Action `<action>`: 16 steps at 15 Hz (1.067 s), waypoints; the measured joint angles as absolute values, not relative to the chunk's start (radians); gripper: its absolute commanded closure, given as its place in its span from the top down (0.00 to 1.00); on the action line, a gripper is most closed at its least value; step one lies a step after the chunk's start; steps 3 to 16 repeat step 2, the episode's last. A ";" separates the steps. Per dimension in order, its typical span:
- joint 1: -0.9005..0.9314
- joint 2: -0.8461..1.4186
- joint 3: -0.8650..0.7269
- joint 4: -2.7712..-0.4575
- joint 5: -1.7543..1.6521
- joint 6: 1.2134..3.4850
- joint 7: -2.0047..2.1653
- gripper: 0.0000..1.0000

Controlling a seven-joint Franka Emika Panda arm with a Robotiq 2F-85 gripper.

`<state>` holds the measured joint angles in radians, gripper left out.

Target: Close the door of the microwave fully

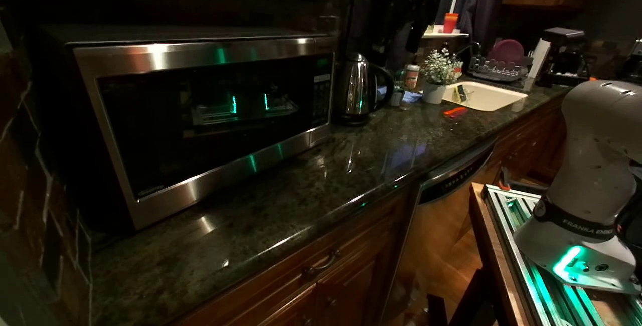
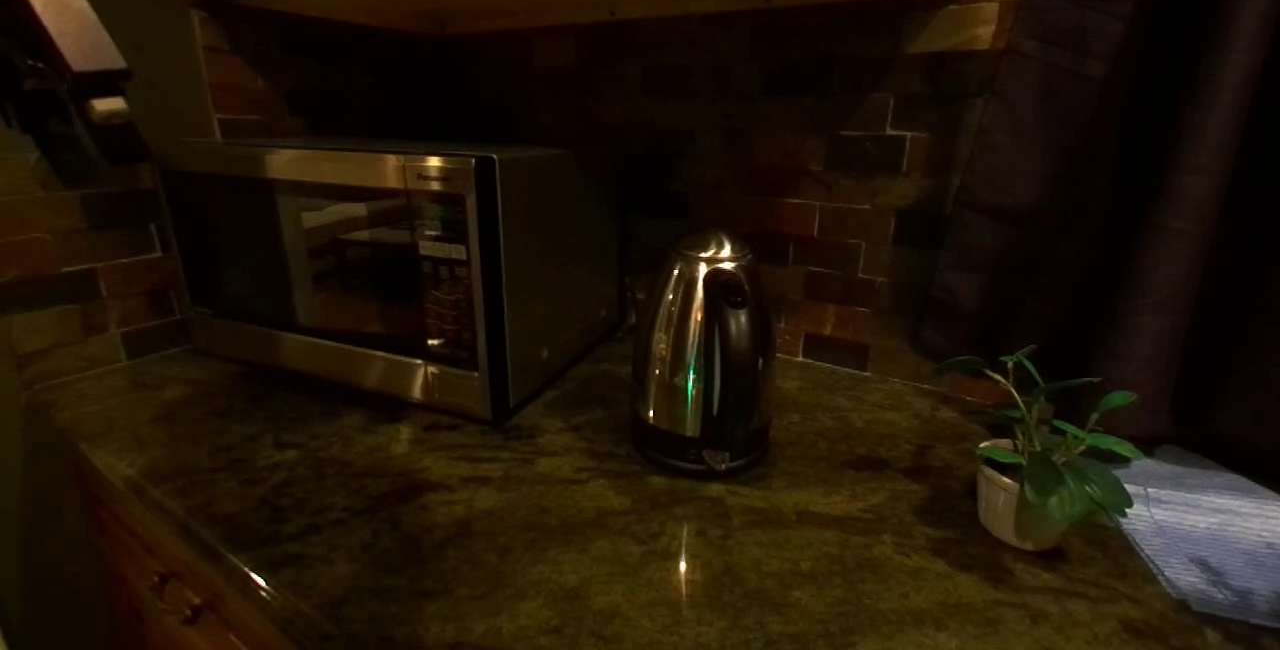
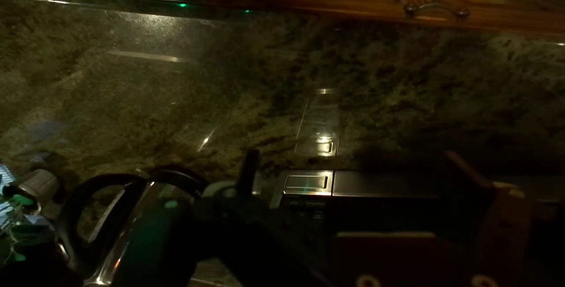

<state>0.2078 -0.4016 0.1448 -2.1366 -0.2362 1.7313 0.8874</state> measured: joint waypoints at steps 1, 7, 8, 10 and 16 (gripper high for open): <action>0.196 -0.401 0.154 -2.135 -0.236 1.732 0.887 1.00; 0.189 -0.399 0.162 -2.136 -0.236 1.732 0.887 1.00; 0.189 -0.399 0.162 -2.136 -0.236 1.732 0.887 1.00; 0.189 -0.399 0.162 -2.136 -0.236 1.732 0.887 1.00; 0.189 -0.399 0.162 -2.136 -0.236 1.732 0.887 1.00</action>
